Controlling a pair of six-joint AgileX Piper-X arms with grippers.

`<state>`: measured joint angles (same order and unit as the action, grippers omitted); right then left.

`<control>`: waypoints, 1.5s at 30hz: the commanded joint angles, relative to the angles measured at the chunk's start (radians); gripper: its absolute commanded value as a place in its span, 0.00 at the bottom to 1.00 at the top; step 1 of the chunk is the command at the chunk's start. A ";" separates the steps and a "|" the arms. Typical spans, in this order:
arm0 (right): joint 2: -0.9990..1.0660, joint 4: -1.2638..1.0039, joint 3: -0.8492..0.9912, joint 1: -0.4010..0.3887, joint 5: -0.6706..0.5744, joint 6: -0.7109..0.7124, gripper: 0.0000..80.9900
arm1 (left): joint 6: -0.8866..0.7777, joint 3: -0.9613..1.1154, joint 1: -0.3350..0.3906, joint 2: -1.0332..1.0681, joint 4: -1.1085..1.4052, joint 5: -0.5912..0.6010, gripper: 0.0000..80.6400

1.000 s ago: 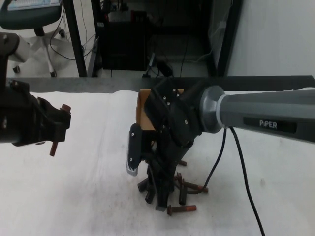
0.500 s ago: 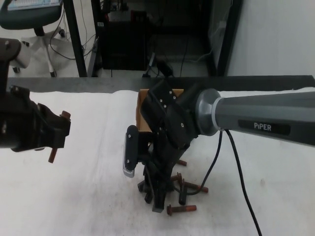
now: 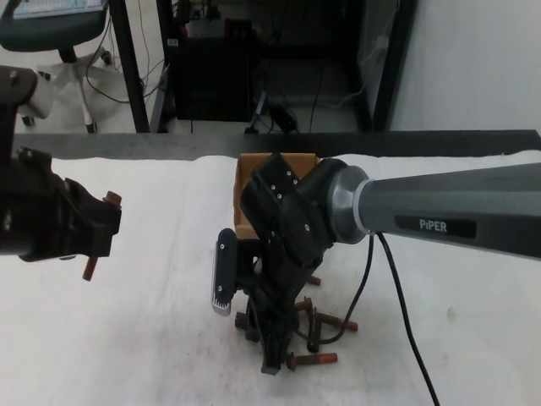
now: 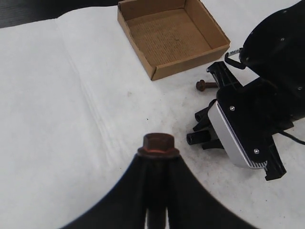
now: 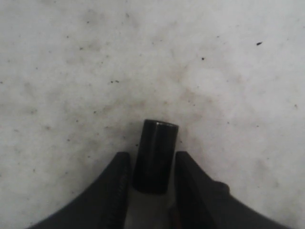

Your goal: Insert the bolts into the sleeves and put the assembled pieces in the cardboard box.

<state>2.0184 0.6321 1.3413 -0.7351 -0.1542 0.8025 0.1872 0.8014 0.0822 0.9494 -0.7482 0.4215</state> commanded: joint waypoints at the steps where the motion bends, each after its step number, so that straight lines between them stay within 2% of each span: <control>1: 0.010 0.011 -0.004 -0.002 -0.002 0.003 0.38 | 0.008 0.003 0.005 -0.013 0.002 -0.001 0.00; 15: 0.013 -0.016 0.061 -0.035 -0.020 -0.025 0.38 | 0.008 0.003 0.005 -0.013 0.002 -0.001 0.00; 24: 0.014 0.064 0.063 -0.032 0.030 -0.048 0.38 | 0.008 0.003 0.005 -0.013 0.002 -0.001 0.00; 41: 0.014 0.063 0.063 -0.033 0.029 -0.048 0.38 | 0.008 0.003 0.005 -0.013 0.002 -0.001 0.00; 45: 0.014 0.064 0.063 -0.033 0.029 -0.048 0.31 | 0.008 0.003 0.005 -0.013 0.002 -0.001 0.00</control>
<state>2.0334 0.6989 1.3961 -0.7705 -0.1255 0.7587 0.1872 0.8014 0.0822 0.9494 -0.7482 0.4215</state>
